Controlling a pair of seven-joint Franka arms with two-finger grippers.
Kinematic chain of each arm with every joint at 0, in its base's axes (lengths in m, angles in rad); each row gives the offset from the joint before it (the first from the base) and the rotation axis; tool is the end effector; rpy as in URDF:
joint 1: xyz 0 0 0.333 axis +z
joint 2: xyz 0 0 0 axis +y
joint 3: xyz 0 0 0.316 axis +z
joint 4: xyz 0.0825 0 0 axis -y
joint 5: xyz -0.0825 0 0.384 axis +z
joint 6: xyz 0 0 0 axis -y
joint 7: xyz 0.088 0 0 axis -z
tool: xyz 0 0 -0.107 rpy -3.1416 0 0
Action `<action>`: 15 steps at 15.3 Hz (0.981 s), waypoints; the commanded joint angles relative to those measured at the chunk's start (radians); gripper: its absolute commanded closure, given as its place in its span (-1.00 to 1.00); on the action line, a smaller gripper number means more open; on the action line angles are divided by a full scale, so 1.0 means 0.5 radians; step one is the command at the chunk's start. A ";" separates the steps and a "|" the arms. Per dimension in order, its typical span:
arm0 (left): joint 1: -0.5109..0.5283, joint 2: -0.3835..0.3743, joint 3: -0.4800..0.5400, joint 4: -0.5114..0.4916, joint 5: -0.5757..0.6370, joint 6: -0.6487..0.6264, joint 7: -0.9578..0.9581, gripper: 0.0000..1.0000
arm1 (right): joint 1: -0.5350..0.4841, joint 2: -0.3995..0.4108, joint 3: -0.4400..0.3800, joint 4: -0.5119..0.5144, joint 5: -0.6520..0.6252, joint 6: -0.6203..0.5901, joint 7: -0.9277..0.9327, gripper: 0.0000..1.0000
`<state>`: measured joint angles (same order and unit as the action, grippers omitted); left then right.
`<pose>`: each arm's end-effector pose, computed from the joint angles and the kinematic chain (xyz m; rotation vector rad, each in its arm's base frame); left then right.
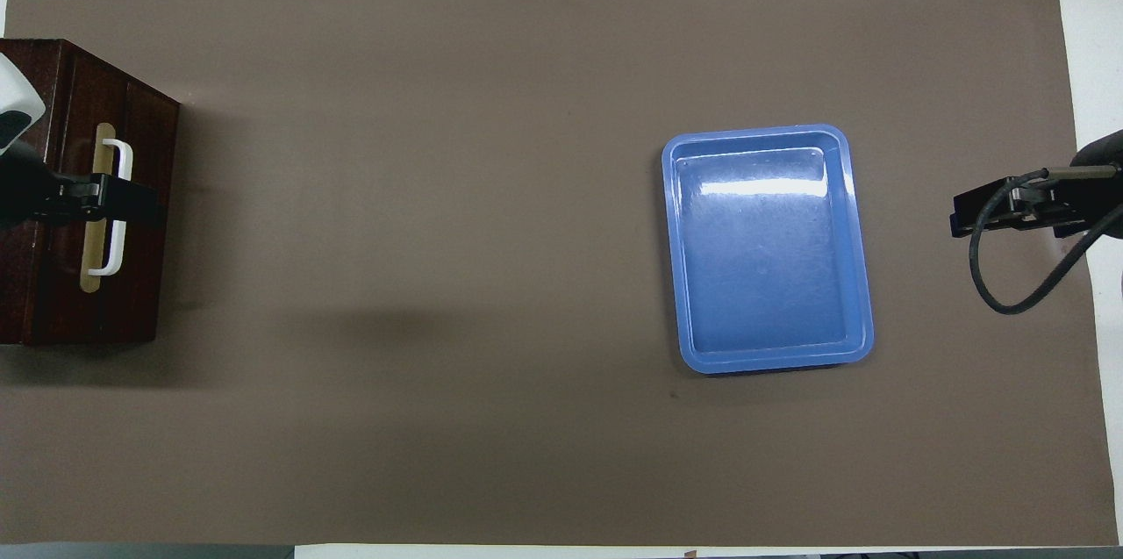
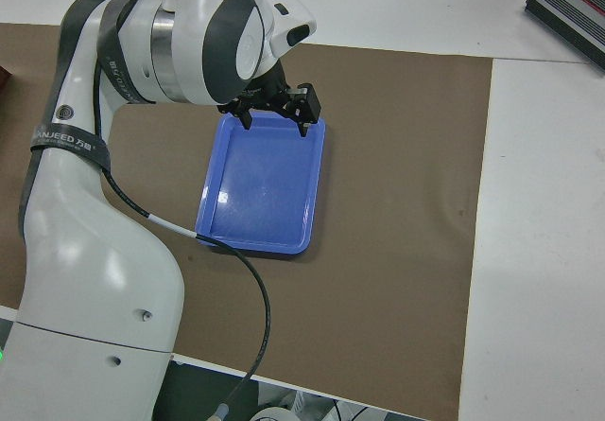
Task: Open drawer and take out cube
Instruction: 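Reach the left gripper to the white drawer handle and grasp it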
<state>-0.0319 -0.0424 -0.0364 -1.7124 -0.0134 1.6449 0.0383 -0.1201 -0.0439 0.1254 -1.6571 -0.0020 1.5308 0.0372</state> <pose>0.5432 -0.0389 0.5871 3.1256 -0.1649 -0.0396 0.5347 0.0040 0.6044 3.1293 -0.0505 -0.1293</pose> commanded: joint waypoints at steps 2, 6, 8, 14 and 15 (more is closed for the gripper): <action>-0.010 -0.044 -0.001 -0.042 -0.010 0.020 -0.012 -1.00 | -0.002 -0.029 0.007 -0.027 0.035 0.003 0.011 -1.00; -0.010 -0.044 0.002 -0.100 0.017 0.084 0.009 -1.00 | -0.005 -0.029 0.007 -0.024 0.035 0.006 0.011 -1.00; -0.034 -0.010 -0.004 -0.113 0.207 0.161 0.009 -1.00 | -0.005 -0.029 0.007 -0.024 0.035 0.006 0.011 -1.00; -0.025 0.125 -0.001 -0.327 0.407 0.578 -0.089 -1.00 | -0.011 -0.029 0.007 -0.024 0.035 0.003 0.011 -1.00; -0.019 0.170 -0.001 -0.361 0.425 0.640 -0.110 -1.00 | -0.011 -0.029 0.007 -0.024 0.038 0.006 0.011 -1.00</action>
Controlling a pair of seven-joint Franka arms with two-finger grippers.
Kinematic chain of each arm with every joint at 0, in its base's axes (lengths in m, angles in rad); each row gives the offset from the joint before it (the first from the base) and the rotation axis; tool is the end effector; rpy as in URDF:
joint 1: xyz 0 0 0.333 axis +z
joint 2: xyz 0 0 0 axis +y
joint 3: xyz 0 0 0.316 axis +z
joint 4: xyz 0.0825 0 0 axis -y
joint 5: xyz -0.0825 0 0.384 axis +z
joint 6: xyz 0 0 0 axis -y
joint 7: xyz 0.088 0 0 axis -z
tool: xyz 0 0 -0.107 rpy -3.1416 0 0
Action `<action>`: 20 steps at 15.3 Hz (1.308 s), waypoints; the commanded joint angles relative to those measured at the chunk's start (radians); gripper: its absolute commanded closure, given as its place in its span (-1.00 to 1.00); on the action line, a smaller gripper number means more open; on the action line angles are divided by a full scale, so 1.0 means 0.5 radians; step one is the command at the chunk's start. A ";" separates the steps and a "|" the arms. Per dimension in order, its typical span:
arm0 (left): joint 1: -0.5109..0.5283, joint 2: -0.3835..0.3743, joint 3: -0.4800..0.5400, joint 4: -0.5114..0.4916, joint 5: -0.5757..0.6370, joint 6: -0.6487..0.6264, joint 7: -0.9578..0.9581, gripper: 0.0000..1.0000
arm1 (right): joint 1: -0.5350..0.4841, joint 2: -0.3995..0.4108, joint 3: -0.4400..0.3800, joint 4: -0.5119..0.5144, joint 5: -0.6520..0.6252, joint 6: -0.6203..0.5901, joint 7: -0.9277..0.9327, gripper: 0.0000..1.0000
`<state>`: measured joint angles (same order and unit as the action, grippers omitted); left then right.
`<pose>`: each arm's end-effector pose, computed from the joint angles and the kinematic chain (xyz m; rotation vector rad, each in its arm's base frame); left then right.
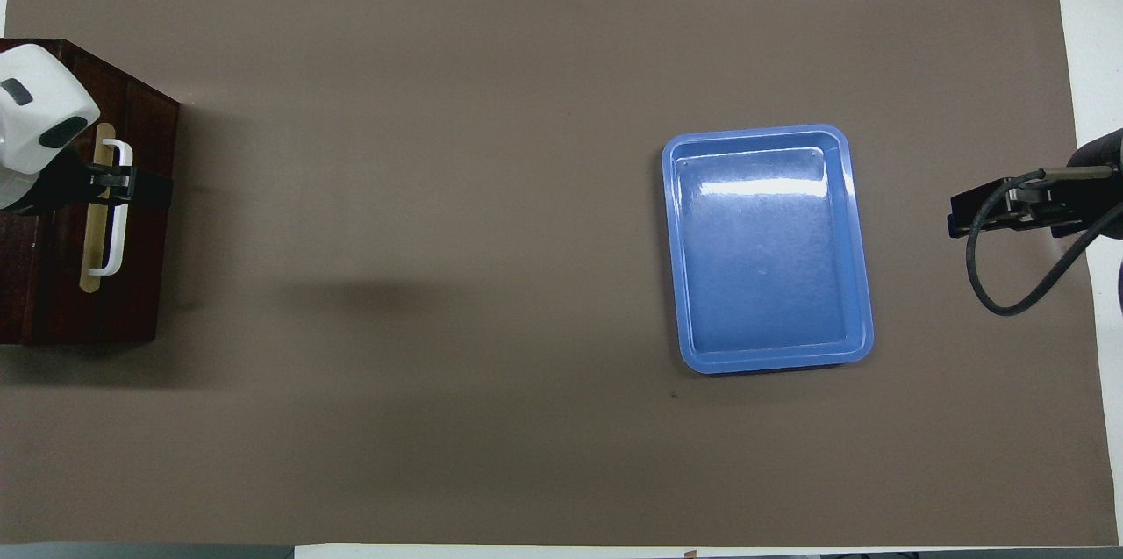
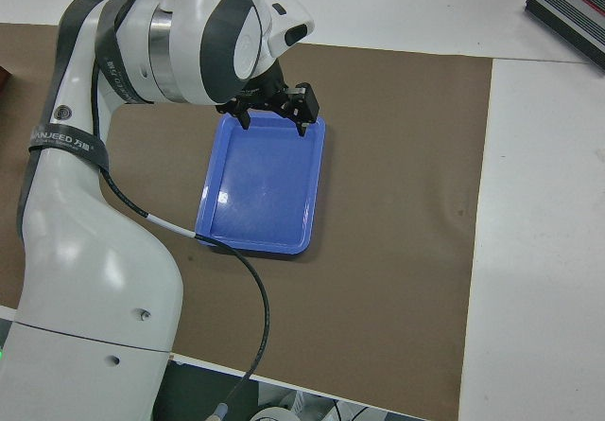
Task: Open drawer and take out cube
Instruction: 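Reach the left gripper to the white drawer handle and grasp it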
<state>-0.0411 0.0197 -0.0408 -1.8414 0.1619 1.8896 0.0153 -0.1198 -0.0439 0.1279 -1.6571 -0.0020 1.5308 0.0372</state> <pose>0.5706 -0.0347 0.5129 -2.9806 0.2177 -0.0503 0.5347 0.0056 0.6044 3.1291 -0.0461 -0.1293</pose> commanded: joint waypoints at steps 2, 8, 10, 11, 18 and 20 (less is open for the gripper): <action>0.005 0.120 0.011 -0.109 0.112 0.236 -0.128 -1.00 | -0.012 -0.029 0.002 -0.024 0.038 0.006 0.015 -1.00; 0.061 0.181 0.014 -0.217 0.155 0.427 -0.144 -1.00 | -0.006 -0.029 0.002 -0.027 0.041 0.003 0.015 -1.00; 0.064 0.188 0.020 -0.217 0.161 0.427 -0.144 -1.00 | -0.006 -0.029 0.002 -0.027 0.041 0.003 0.011 -1.00; 0.067 0.194 0.020 -0.217 0.182 0.427 -0.144 -1.00 | -0.006 -0.029 0.002 -0.027 0.041 0.003 0.011 -1.00; 0.104 0.215 0.023 -0.256 0.290 0.485 -0.150 -1.00 | -0.003 -0.029 0.005 -0.024 0.044 0.006 0.011 -1.00; 0.104 0.215 0.023 -0.278 0.290 0.519 -0.150 -1.00 | -0.003 -0.029 0.005 -0.024 0.044 0.006 0.011 -1.00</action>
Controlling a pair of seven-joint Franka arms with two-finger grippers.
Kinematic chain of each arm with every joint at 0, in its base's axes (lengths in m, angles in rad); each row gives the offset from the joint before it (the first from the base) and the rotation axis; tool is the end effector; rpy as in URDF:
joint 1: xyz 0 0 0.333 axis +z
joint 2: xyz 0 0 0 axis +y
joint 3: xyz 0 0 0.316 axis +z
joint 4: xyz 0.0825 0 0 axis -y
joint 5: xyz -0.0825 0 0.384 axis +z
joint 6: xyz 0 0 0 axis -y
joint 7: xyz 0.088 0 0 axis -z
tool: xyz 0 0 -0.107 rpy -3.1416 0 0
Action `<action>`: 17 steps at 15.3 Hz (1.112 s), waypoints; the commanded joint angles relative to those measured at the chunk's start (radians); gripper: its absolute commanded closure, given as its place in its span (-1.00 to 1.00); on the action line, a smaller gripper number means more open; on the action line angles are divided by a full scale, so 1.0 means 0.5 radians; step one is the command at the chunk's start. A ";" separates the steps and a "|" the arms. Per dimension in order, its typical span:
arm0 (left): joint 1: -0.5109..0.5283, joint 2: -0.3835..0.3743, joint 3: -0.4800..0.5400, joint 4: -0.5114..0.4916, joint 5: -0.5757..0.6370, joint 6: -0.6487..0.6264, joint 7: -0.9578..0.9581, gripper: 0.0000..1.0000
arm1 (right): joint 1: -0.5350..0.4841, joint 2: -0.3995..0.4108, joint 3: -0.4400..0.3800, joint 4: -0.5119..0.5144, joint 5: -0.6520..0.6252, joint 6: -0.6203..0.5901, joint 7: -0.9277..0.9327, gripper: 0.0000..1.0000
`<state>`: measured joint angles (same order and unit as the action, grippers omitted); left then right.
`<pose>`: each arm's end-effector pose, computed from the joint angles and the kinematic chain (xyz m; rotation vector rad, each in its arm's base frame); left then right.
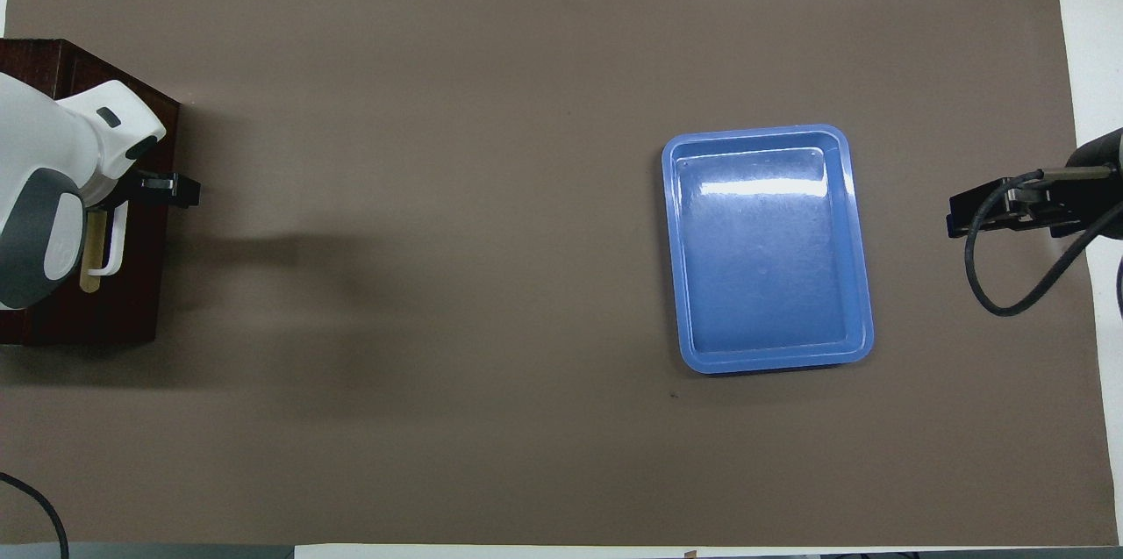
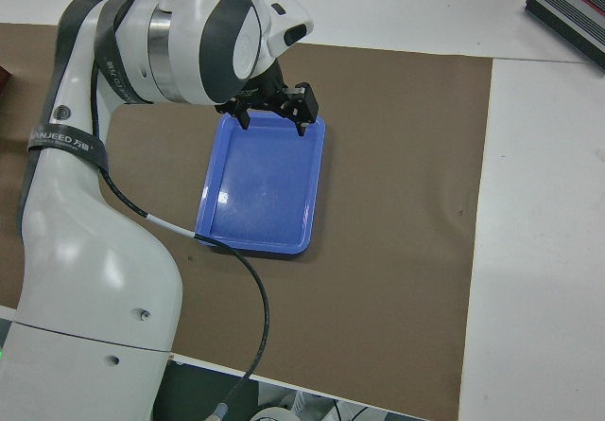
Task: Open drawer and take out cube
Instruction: 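Reach the left gripper to the white drawer handle and grasp it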
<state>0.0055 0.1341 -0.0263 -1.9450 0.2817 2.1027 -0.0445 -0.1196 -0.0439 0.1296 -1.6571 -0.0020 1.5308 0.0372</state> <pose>0.5912 0.0014 0.4170 -2.8965 0.1692 -0.0460 0.5347 0.0066 0.6044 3.1290 -0.0431 -0.1293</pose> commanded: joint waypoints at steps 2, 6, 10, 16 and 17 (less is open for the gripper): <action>0.011 -0.017 -0.006 -0.089 0.050 0.099 -0.031 -1.00 | -0.003 -0.029 0.002 -0.027 0.044 0.006 0.011 -1.00; -0.011 -0.038 -0.012 -0.141 0.050 0.099 -0.018 -1.00 | -0.003 -0.029 0.002 -0.027 0.044 0.006 0.011 -1.00; -0.072 -0.038 -0.021 -0.141 0.050 0.105 -0.018 -1.00 | -0.003 -0.029 0.002 -0.024 0.044 0.006 0.011 -1.00; -0.287 -0.044 -0.024 -0.144 0.044 0.081 -0.034 -1.00 | -0.003 -0.029 0.002 -0.027 0.044 0.006 0.011 -1.00; -0.296 -0.044 -0.027 -0.150 0.038 0.087 -0.031 -1.00 | -0.003 -0.029 0.002 -0.027 0.044 0.006 0.011 -1.00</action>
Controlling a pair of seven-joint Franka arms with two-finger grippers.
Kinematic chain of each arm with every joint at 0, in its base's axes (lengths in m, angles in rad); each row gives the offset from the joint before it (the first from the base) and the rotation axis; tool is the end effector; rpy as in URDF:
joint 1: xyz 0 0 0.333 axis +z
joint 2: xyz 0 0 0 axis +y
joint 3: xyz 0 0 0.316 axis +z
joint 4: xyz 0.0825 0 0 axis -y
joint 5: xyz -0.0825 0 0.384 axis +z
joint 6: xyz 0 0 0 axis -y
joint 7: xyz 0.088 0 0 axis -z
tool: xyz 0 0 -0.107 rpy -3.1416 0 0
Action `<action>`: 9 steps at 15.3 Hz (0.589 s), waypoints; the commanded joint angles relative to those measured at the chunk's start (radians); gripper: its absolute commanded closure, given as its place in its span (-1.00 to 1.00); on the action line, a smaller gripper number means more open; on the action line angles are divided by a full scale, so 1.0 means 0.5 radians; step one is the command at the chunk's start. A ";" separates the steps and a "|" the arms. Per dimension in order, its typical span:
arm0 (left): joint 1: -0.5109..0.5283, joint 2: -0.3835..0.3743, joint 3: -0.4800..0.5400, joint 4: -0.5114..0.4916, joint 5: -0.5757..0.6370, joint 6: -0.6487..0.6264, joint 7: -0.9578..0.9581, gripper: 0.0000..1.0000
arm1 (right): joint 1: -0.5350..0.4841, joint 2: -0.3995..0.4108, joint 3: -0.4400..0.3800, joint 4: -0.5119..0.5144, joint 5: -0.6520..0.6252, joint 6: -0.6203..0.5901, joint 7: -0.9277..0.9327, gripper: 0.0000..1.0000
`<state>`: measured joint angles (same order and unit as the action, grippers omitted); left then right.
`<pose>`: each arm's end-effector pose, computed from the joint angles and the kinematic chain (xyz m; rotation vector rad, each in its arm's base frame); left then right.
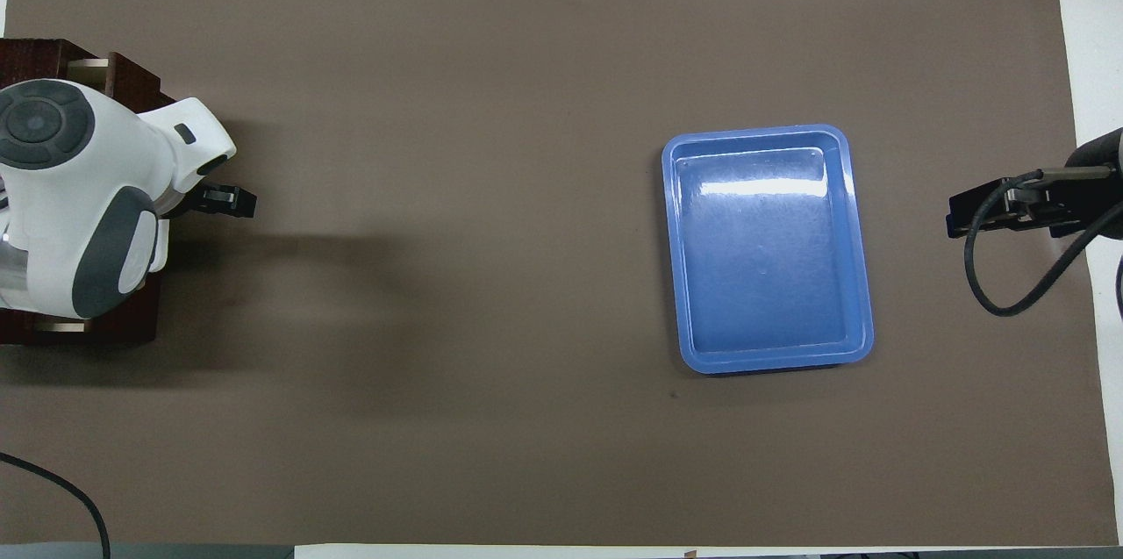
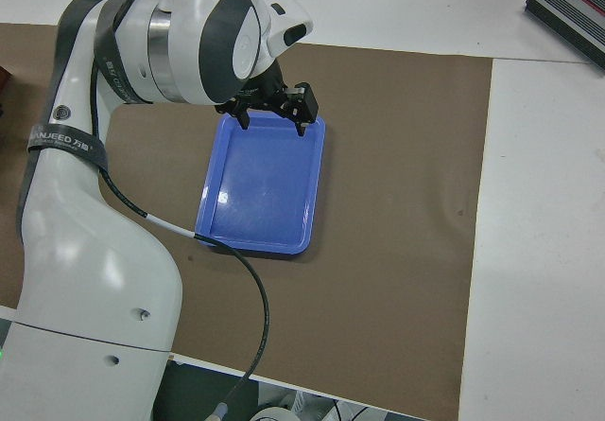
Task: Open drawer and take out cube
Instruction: 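Pull the drawer open with the left gripper, then release the handle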
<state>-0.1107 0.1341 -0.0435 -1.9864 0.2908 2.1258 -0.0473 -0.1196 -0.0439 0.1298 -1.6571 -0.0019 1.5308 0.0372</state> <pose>0.5792 -0.0765 0.3999 -2.8771 0.3758 -0.0438 0.5347 0.0067 0.6044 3.1291 -0.0428 -0.1293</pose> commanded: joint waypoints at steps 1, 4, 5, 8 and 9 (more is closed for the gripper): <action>-0.079 -0.047 0.007 -0.071 0.017 0.038 -0.025 -1.00 | -0.003 -0.029 0.001 -0.027 0.044 0.006 0.011 -1.00; -0.168 -0.044 0.007 -0.062 -0.002 0.022 -0.043 -1.00 | -0.003 -0.029 0.001 -0.027 0.044 0.006 0.014 -1.00; -0.196 -0.044 0.007 -0.059 -0.005 0.016 -0.049 -1.00 | -0.003 -0.029 0.001 -0.027 0.044 0.006 0.011 -1.00; -0.248 -0.044 0.007 -0.055 -0.005 0.013 -0.129 -1.00 | -0.003 -0.029 0.001 -0.027 0.044 0.006 0.011 -1.00; -0.263 -0.044 0.007 -0.055 -0.005 0.007 -0.129 -1.00 | -0.003 -0.029 0.001 -0.027 0.044 0.006 0.011 -1.00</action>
<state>-0.2092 0.1334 -0.0459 -1.9896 0.2918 2.1251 -0.0871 -0.1196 -0.0439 0.1298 -1.6571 -0.0020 1.5308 0.0372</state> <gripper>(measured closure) 0.000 0.000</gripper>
